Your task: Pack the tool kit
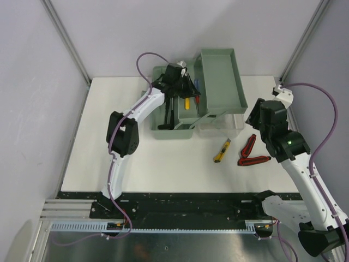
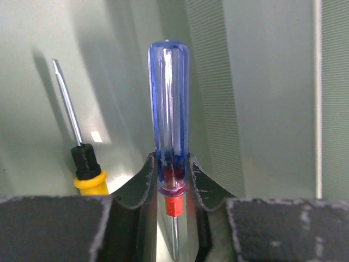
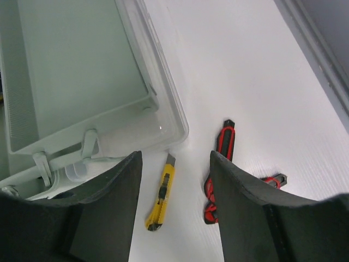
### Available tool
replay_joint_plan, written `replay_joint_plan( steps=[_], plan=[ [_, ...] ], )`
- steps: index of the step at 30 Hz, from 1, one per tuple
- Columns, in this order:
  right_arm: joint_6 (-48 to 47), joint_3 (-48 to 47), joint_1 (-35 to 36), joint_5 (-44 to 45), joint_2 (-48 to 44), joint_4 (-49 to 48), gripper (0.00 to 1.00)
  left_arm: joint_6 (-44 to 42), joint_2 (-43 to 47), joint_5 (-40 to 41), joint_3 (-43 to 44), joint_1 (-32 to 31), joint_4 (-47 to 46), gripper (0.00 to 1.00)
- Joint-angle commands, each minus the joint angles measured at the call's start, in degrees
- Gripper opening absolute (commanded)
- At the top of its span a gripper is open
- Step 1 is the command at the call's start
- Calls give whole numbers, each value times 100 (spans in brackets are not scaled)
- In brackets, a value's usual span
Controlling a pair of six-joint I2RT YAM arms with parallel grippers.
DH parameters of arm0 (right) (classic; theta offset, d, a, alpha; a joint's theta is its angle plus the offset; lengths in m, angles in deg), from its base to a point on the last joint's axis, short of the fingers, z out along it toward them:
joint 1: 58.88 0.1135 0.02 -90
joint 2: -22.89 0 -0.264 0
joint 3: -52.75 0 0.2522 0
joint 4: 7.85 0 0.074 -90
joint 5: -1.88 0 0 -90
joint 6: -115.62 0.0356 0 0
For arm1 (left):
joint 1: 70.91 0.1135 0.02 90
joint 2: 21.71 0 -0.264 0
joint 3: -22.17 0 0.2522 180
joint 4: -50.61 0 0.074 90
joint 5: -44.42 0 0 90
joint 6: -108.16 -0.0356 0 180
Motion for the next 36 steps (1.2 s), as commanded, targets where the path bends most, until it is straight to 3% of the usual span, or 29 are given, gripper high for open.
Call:
replay_joint_plan(
  steps=[1,4,8,21,24,30,36],
  plan=[
    [506,263,-72,-56,-216,139,58,-101,139,196,-174,-8,33,26],
    [877,537,-300,-198,-185,240,58,-134,176,234,-218,-8,35,38],
    [1162,938,-973,-967,-97,249,58,-226,236,273,-241,-9,34,46],
    [1835,1758,-2365,-2406,436,749,57,-588,1253,482,48,1,30,54],
    [2406,2036,-2597,-2628,614,840,57,-995,1719,765,-236,23,30,59],
    [3294,2361,-2775,-2462,984,497,56,-1871,2791,1663,-1267,130,25,80],
    [3503,2391,-2940,-2287,1667,344,57,-1819,3830,1902,-2731,663,-38,86]
  ],
)
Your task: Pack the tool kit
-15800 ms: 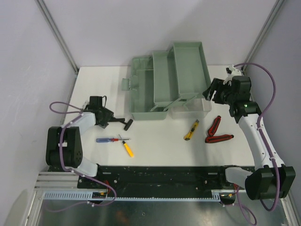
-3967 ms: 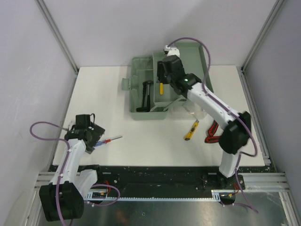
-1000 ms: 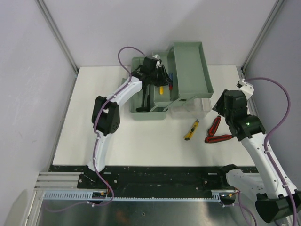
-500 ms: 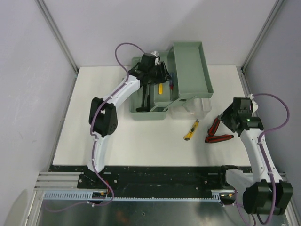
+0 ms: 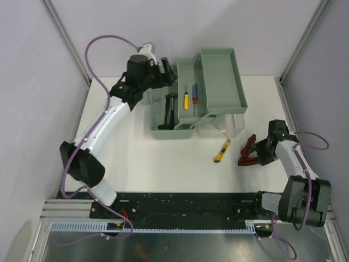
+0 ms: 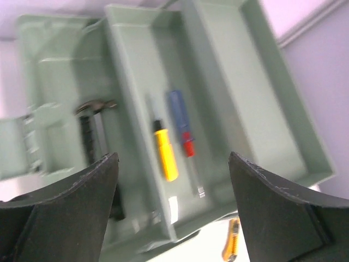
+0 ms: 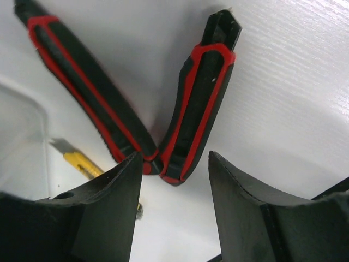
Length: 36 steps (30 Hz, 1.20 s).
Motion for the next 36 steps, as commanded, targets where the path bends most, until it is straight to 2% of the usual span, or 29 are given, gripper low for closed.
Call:
replay_joint_plan(
  steps=[1,6,15,18,23,27,31,36],
  plan=[
    [421,21,-118,223,417,-134,57,-234,682,509,-1133,450,-33,86],
    [449,27,-277,180,888,-245,57,-145,1246,507,-2184,707,-413,86],
    [400,19,-459,86,1574,-831,55,58,1511,437,-2789,915,-619,87],
    [514,15,-464,349,1577,-676,48,48,1525,629,-2829,933,-622,87],
    [490,5,-465,731,1106,-515,22,127,1552,763,-2845,1048,-633,86],
    [203,-66,-465,1110,428,-541,8,120,1560,777,-2844,1144,-624,86],
    [-394,-430,-465,1761,-350,-599,1,52,1575,764,-2833,1221,-620,86],
    [-1445,-1452,-399,2177,-762,-679,0,-3,1531,727,-2823,1293,-621,86]
  ],
)
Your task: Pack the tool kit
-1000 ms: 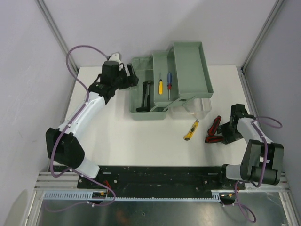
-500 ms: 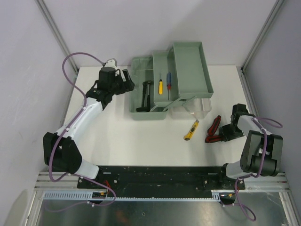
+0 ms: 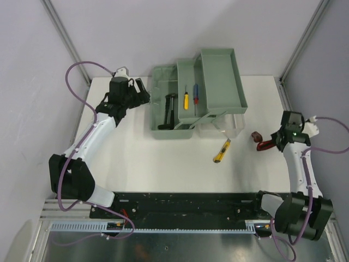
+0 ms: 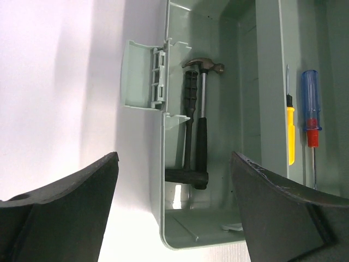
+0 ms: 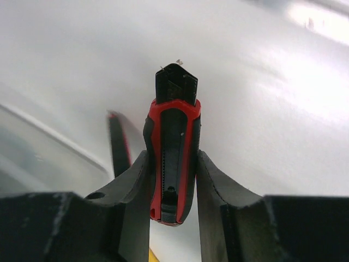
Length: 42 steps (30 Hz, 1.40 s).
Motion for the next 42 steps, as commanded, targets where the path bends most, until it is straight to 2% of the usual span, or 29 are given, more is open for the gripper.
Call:
replay_joint_plan(
  steps=[1,9,13,18,23,26,31,37,42],
  plan=[
    [-1103,-1177,80,710,-318,-307,0,-68,189,68,15,75,-181,86],
    [-1844,-2357,495,338,-372,-1053,0,-114,168,22,80,104,-181,86],
    [-2210,-2819,757,-438,-168,-1531,0,-155,207,10,64,121,-181,86],
    [-3022,-3636,1550,-1241,654,-1836,0,-180,215,-93,46,141,-173,86],
    [-3657,-4471,2338,-1386,1744,-1648,0,-149,191,-306,-44,166,-173,86],
    [-3855,-4932,2553,-1512,2374,-1549,1,-59,159,-641,-133,241,-168,86],
    [-3871,-5917,2602,-1906,3478,-921,4,37,112,-899,-260,307,-172,86],
    [-3778,-6860,2561,-2347,4396,-128,10,53,81,-928,-308,315,-170,86],
    [-3822,-7986,2563,-2530,5223,899,17,54,55,-936,-291,327,-173,86]
  ],
)
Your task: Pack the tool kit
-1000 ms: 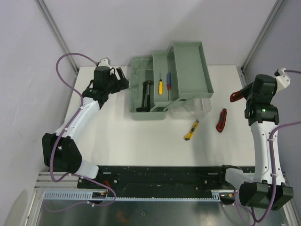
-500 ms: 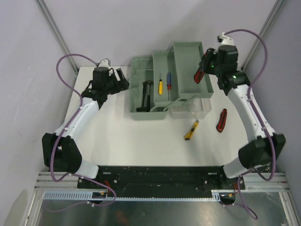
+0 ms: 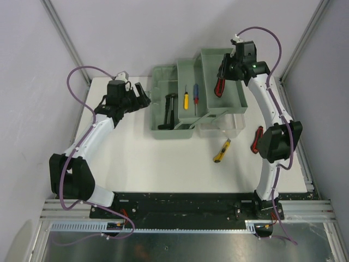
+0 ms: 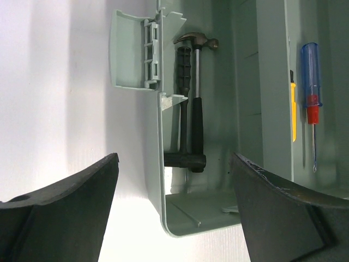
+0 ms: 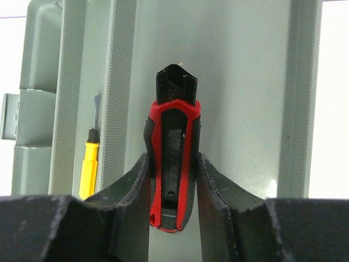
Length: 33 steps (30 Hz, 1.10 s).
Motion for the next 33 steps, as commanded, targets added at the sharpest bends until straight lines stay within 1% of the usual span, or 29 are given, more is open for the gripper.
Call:
replay_joint_plan(
  steps=[1,3,6,11,15,19,22,26,29,33],
  plan=[
    [-88,-1083,0,-294,549,1022,19,48,46,-112,8,46,-151,86],
    [-71,-1289,9,-268,758,1245,24,43,25,-119,20,51,-152,86],
    [10,-1312,-3,-247,927,1361,32,48,-3,-122,23,57,-158,86],
    [112,-1338,-1,-147,1089,1427,37,27,-20,-124,16,73,-159,86],
    [143,-1419,1,-113,1142,1447,43,24,-42,-133,16,78,-153,86],
    [80,-1581,61,29,1073,1377,57,9,-78,-140,8,83,-160,86],
    [-102,-1455,142,287,709,1007,68,-20,-90,-130,3,87,-153,86],
    [-145,-431,65,438,-373,-28,78,-90,-99,-173,-36,87,-153,87],
    [197,701,-268,551,-1305,-752,81,-112,-135,-186,-73,95,-152,87],
    [1019,2423,-1058,582,-2426,-1406,80,-121,-195,-208,-84,91,-154,87]
  ],
)
